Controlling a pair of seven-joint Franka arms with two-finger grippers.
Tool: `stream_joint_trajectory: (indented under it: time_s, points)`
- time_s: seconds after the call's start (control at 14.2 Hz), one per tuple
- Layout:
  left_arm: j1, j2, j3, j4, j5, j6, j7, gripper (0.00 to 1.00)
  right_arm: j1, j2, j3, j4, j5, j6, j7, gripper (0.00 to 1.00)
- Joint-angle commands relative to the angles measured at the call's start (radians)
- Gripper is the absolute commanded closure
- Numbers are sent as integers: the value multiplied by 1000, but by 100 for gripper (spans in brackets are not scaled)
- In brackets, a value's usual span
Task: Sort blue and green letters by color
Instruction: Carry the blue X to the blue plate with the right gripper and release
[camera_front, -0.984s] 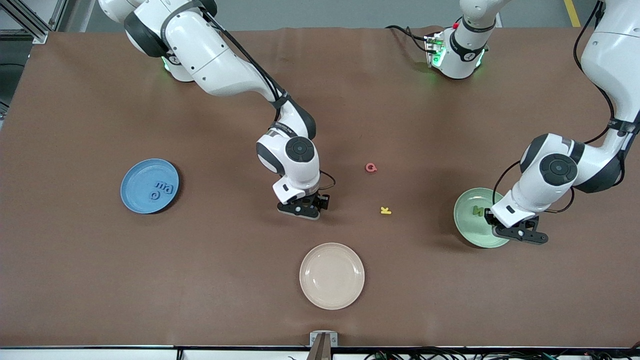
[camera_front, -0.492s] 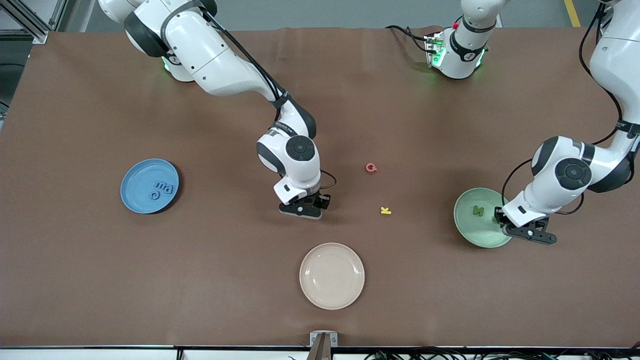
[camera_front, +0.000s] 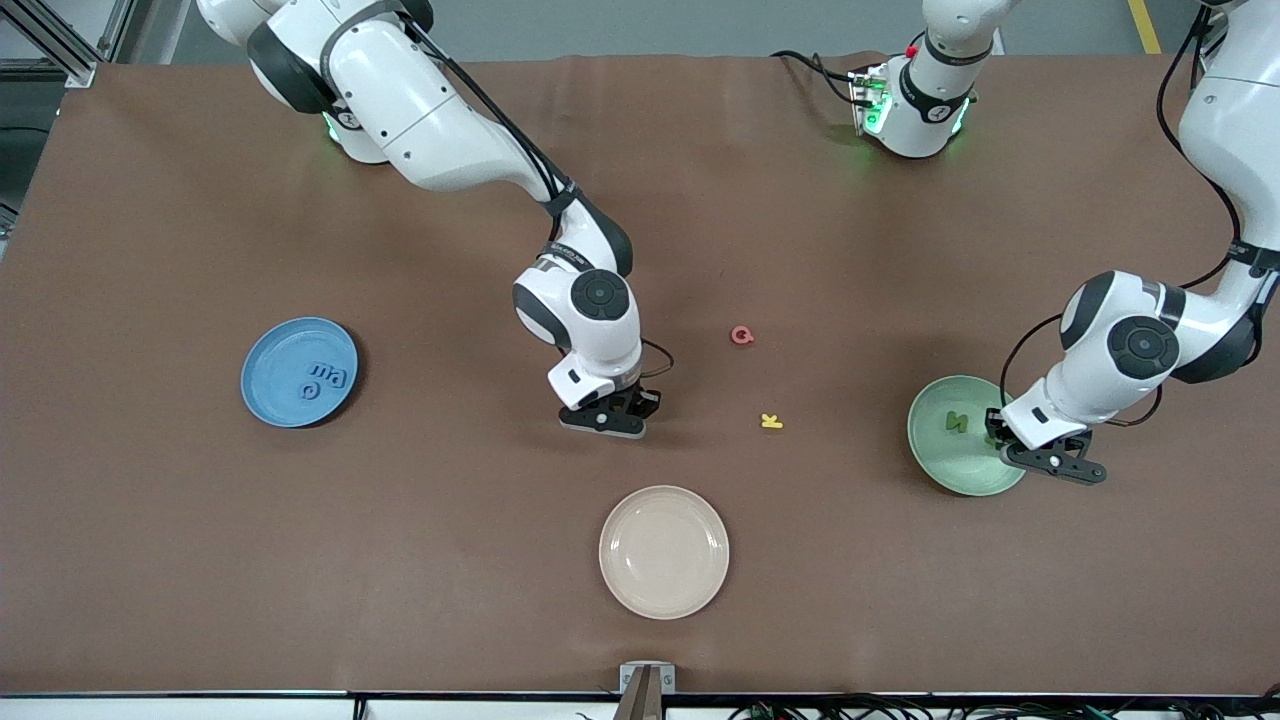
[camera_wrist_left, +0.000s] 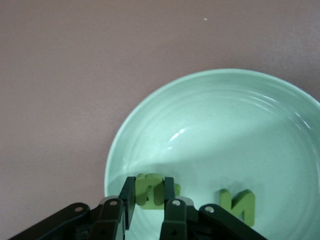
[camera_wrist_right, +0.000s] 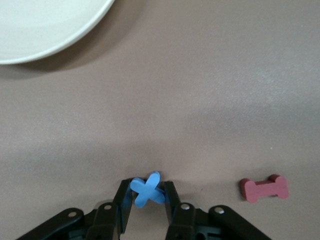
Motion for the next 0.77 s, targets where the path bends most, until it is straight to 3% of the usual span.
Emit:
stream_joint_trajectory:
  time_s: [0.0, 0.21, 0.28, 0.35, 0.42, 0.7]
  points:
    - [6, -10, -6, -20, 3, 7, 1, 90, -62, -12, 29, 3, 4, -63, -103, 100]
    - [6, -11, -5, -24, 2, 7, -2, 69, -199, -83, 111, -4, 75, -215, -316, 100]
    - [6, -13, -6, -26, 0, 4, -10, 51, -244, -115, 118, -4, 105, -290, -388, 100]
    - [8, -17, -6, -29, -4, 1, -14, 22, -278, -146, 122, -4, 141, -362, -467, 100]
    - [13, -26, -9, -38, -10, -2, -13, 1, -315, -181, 120, -7, 170, -419, -534, 100]
    - [14, -46, -29, -29, -15, -5, -16, 0, -433, -313, 117, -38, 186, -622, -678, 100]
